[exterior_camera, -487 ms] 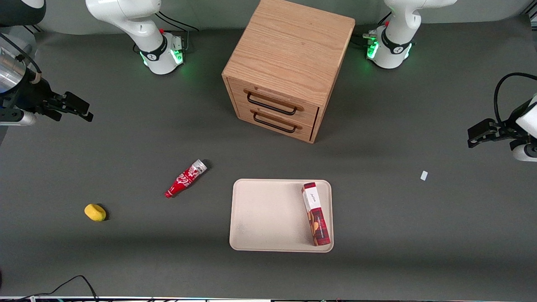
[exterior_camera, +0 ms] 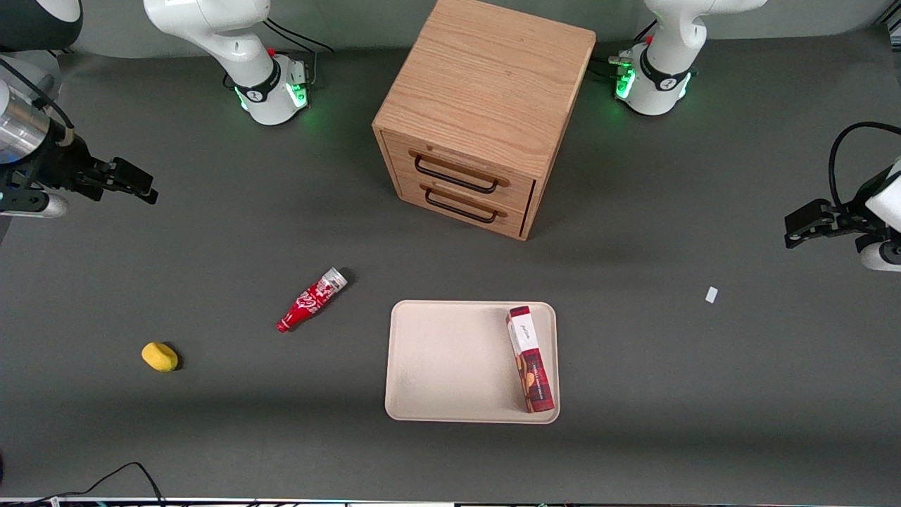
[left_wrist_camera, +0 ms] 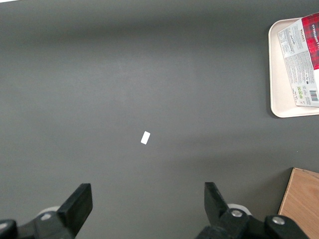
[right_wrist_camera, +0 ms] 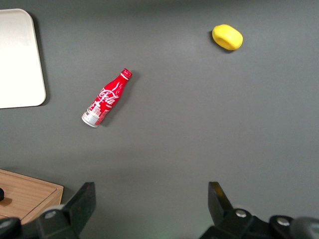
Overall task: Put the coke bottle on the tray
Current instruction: 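Move the open right gripper toward the red Coca-Cola bottle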
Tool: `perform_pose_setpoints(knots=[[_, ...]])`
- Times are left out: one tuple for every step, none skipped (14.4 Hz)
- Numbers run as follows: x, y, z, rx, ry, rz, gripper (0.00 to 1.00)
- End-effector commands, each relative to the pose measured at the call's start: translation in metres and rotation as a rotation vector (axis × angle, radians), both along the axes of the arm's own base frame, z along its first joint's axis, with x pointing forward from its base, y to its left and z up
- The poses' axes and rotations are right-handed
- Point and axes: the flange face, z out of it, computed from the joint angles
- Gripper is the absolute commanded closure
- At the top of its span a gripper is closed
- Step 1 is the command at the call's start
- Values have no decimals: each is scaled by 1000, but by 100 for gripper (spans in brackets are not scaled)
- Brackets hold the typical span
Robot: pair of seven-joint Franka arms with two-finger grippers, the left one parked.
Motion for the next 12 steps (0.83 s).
perform_pose_setpoints(knots=[[15, 30, -18, -17, 34, -7, 0], [23, 47, -30, -22, 27, -47, 0], [29, 64, -41, -24, 19, -85, 0], [36, 81, -57, -29, 24, -137, 0], [43, 92, -70, -28, 23, -206, 0], [49, 100, -84, -5, 31, -297, 0], [53, 110, -98, 32, 47, -361, 0], [57, 118, -113, 35, 51, -403, 0], [61, 124, -132, 32, 59, -449, 0], [63, 126, -151, 29, 62, -483, 0], [65, 129, -175, 29, 60, -521, 0], [65, 131, -199, 30, 52, -556, 0]])
